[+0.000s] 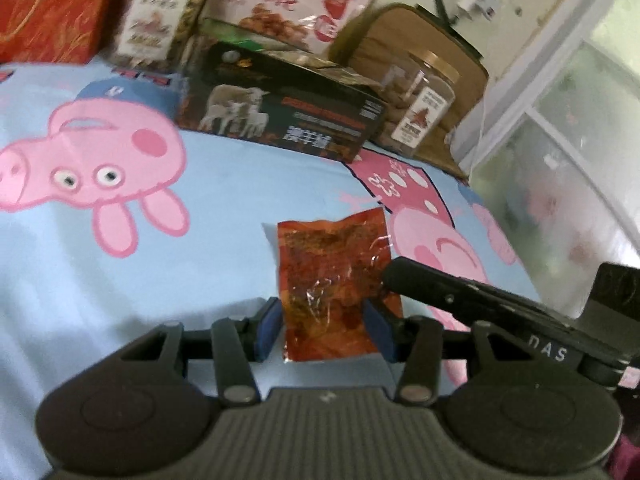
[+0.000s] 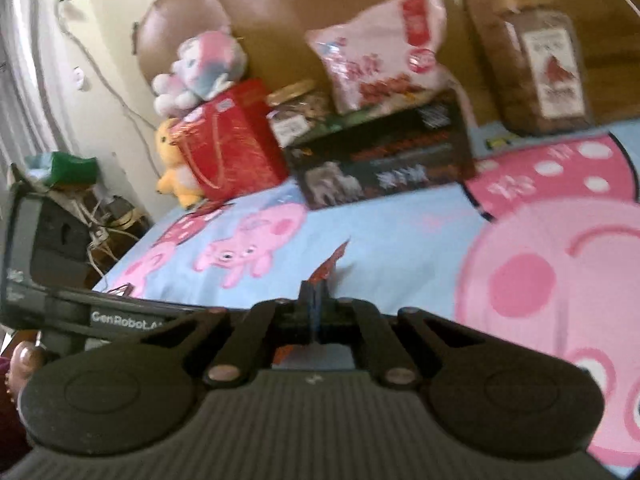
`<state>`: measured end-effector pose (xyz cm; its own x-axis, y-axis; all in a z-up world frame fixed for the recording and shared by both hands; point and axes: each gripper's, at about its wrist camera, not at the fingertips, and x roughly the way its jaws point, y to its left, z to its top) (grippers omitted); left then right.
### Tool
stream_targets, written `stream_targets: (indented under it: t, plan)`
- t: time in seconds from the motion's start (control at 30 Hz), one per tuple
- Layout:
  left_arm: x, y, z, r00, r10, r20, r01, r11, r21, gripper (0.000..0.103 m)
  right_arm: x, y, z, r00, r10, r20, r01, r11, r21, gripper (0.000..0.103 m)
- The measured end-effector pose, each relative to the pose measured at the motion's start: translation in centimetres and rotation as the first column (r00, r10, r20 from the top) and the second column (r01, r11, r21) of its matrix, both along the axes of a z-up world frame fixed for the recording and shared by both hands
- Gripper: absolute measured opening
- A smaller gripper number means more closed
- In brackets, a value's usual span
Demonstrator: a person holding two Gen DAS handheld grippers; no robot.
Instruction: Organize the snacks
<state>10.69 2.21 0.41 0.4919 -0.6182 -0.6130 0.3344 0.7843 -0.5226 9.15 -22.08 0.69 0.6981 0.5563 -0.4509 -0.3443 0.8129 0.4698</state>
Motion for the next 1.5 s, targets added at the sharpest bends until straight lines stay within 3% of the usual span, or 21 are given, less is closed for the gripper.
stream_targets:
  t: [0.17, 0.23, 0.4, 0.5, 0.63, 0.87, 1.07, 1.17, 1.33, 1.5]
  plan:
    - [0.0, 0.5, 0.0, 1.000, 0.014, 0.013, -0.014, 1.000, 0.000, 0.047, 1.6, 0.1, -0.9, 0.997, 0.011, -0.082, -0.006, 0.998, 0.064, 0.009]
    - [0.1, 0.5, 0.0, 1.000, 0.022, 0.021, -0.022, 1.000, 0.003, 0.047, 1.9, -0.1, -1.6, 0.991, 0.006, -0.131, 0.004, 0.997, 0.079, 0.019]
    - [0.3, 1.0, -0.2, 0.999, 0.035, 0.028, -0.034, 0.999, -0.011, 0.050, 2.3, -1.0, -3.1, 0.972, 0.027, -0.235, 0.020, 0.981, 0.193, 0.019]
    - [0.2, 0.9, -0.3, 0.999, 0.030, 0.036, -0.030, 1.000, -0.002, 0.050, 2.3, -1.5, -2.9, 0.971, 0.037, -0.238, 0.022, 0.971, 0.237, 0.019]
    - [0.1, 0.7, -0.2, 0.999, 0.025, 0.044, -0.026, 1.000, 0.012, 0.050, 1.9, -1.7, -2.7, 0.974, -0.048, -0.220, 0.082, 0.986, 0.146, 0.018]
    - [0.1, 0.6, -0.2, 0.999, 0.024, 0.047, -0.024, 1.000, 0.009, 0.050, 3.0, -1.2, -3.0, 0.973, -0.019, -0.228, 0.057, 0.985, 0.161, 0.019]
    - [0.3, 1.0, -0.2, 0.999, 0.021, 0.033, -0.021, 1.000, 0.002, 0.051, 4.1, -0.3, -3.2, 0.970, 0.029, -0.241, 0.022, 0.979, 0.205, 0.015]
    - [0.4, 1.3, -0.1, 1.000, 0.018, 0.023, -0.017, 1.000, -0.006, 0.052, 3.8, -1.4, -3.1, 0.969, 0.032, -0.246, 0.039, 0.959, 0.280, 0.011]
    - [0.4, 0.3, 0.5, 0.999, 0.023, 0.049, -0.027, 0.996, 0.080, 0.052, 3.4, -3.9, -2.6, 0.967, -0.008, -0.253, 0.103, 0.925, 0.365, 0.010]
    - [0.2, -0.9, 1.0, 0.996, 0.040, 0.082, -0.056, 0.978, 0.202, 0.052, 3.0, -5.1, -3.2, 0.960, -0.024, -0.280, 0.135, 0.915, 0.381, 0.010]
